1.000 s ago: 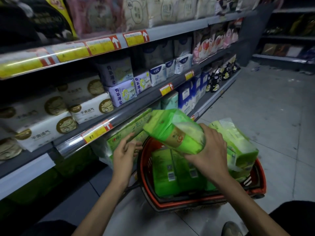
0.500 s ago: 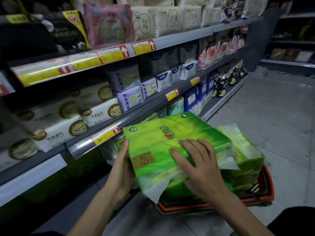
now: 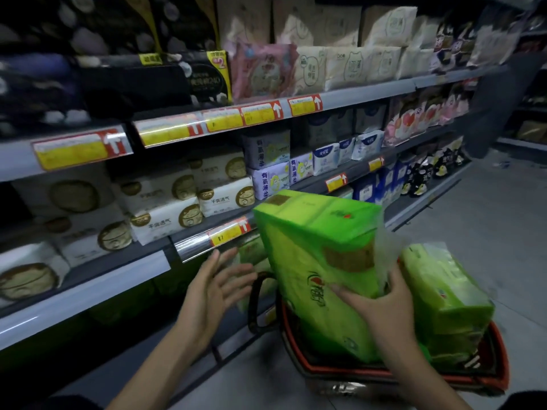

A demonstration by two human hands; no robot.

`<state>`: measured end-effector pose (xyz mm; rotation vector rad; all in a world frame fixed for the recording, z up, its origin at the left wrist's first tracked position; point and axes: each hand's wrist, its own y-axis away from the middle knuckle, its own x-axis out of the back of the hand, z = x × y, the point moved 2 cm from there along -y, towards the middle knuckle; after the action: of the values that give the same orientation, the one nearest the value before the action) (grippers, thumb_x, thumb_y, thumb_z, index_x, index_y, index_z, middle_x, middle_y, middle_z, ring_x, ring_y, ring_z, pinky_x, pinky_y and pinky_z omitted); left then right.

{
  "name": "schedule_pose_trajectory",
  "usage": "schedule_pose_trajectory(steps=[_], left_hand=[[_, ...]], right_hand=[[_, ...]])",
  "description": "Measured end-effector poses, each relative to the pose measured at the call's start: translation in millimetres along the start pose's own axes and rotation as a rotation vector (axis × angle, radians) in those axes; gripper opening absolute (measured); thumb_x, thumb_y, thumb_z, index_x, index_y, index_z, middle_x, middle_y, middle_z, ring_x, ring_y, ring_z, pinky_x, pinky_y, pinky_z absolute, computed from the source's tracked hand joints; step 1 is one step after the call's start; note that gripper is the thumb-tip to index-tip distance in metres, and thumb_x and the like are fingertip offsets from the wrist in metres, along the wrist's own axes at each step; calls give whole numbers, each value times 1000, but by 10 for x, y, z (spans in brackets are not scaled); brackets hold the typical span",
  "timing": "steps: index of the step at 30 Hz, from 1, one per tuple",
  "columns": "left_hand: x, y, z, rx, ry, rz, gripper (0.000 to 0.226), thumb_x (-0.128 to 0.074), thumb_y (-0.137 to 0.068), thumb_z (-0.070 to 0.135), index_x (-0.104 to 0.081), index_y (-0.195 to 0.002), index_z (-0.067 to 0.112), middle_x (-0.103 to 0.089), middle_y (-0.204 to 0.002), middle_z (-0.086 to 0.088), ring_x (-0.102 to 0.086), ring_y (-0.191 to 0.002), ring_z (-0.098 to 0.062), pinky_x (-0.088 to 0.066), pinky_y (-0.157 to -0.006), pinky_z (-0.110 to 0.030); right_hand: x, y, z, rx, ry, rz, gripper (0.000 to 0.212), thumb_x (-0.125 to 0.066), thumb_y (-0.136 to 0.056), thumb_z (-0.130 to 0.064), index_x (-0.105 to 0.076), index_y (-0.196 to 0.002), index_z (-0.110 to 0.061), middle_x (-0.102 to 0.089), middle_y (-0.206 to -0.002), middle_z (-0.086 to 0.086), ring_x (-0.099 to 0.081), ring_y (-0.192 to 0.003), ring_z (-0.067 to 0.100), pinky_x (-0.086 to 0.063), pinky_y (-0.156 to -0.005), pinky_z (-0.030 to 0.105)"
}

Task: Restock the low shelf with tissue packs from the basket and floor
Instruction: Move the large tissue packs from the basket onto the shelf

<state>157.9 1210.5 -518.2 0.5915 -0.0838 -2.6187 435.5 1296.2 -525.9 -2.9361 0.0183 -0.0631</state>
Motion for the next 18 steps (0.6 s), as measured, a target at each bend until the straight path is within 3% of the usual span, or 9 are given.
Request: schedule_pose_trajectory(steps=[2, 6, 10, 12, 14, 18], left_hand=[[78, 35, -27, -16, -74, 15, 47, -46, -102, 48, -61, -136, 19, -74, -121, -20, -72, -112, -34, -53, -99, -46], [163, 76, -55, -58, -223, 29, 53, -65, -91, 55, -63, -132, 21, -77, -116, -12, -72, -113, -28, -51, -106, -48], [236, 84, -73, -117, -359, 30, 47, -71, -88, 55, -68, -126, 27, -77, -115, -6, -72, -111, -22, -53, -105, -46], [278, 100, -76, -188, -486, 19, 45, -74, -87, 56, -66, -127, 35, -75, -116, -1, -70, -114, -19, -55, -99, -33], [336, 147, -49, -269, -641, 8, 55, -76, -86, 57, -57, -134, 39, -71, -119, 8, -66, -116, -11, -53, -95, -25], [493, 267, 100, -464, -974, -29, 78, -76, -82, 59, -43, -151, 42, -58, -135, 28, -54, -130, 3, -42, -106, -22]], right_hand=[[-5, -28, -7, -112, -120, -4, 109, -102, -31, -52, -62, -130, -31, -75, -117, -4, -73, -107, 24, -61, -89, 51], [-90, 14, -35, -240, -346, -37, 92, -101, -38, -26, -66, -123, -17, -79, -107, 7, -77, -94, 33, -62, -68, 41], [-128, 21, -75, -266, -408, -105, 76, -91, -51, -14, -66, -123, -12, -78, -106, 12, -77, -93, 34, -62, -65, 38], [-127, 25, -85, -263, -395, -148, 77, -95, -50, -11, -66, -122, -12, -79, -106, 12, -77, -91, 34, -62, -63, 38], [-133, 31, -87, -250, -364, -184, 81, -96, -46, -12, -66, -122, -14, -79, -106, 10, -77, -91, 34, -62, -65, 40], [-207, 15, -42, -238, -267, -265, 87, -101, -43, -17, -67, -123, -20, -79, -108, 7, -77, -94, 33, -62, -81, 54]])
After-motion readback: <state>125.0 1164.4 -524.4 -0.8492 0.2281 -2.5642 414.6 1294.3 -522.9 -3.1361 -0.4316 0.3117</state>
